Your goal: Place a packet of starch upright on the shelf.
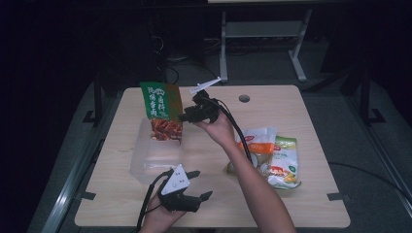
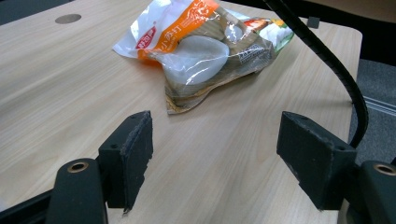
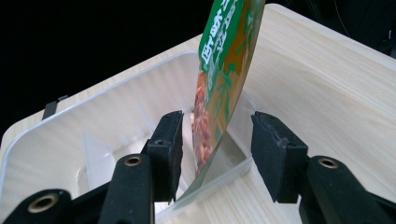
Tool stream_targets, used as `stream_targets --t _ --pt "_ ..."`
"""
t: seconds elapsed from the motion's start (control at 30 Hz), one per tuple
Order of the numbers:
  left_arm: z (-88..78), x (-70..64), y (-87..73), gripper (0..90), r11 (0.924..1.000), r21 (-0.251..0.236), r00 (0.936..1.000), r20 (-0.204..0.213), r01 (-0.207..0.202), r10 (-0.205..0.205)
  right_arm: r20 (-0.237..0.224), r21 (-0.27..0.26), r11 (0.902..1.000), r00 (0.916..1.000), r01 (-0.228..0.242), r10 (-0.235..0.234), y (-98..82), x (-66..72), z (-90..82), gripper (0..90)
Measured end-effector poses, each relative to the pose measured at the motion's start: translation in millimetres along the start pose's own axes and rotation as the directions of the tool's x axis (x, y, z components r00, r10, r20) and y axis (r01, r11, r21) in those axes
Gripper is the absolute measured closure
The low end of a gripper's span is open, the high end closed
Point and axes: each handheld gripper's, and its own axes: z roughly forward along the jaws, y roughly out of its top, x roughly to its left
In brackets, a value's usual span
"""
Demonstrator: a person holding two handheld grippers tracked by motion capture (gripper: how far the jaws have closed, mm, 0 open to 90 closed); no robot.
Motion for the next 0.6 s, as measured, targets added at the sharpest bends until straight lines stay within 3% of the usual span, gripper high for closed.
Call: stream_targets --t 0.6 --pt "1.8 -0.7 -0.2 26.8 1.0000 0.007 1.0000 0.002 -0.004 0.004 0.014 0.005 0.9999 0.9998 -0.013 0.013 -19.4 1.6 -35.7 49.0"
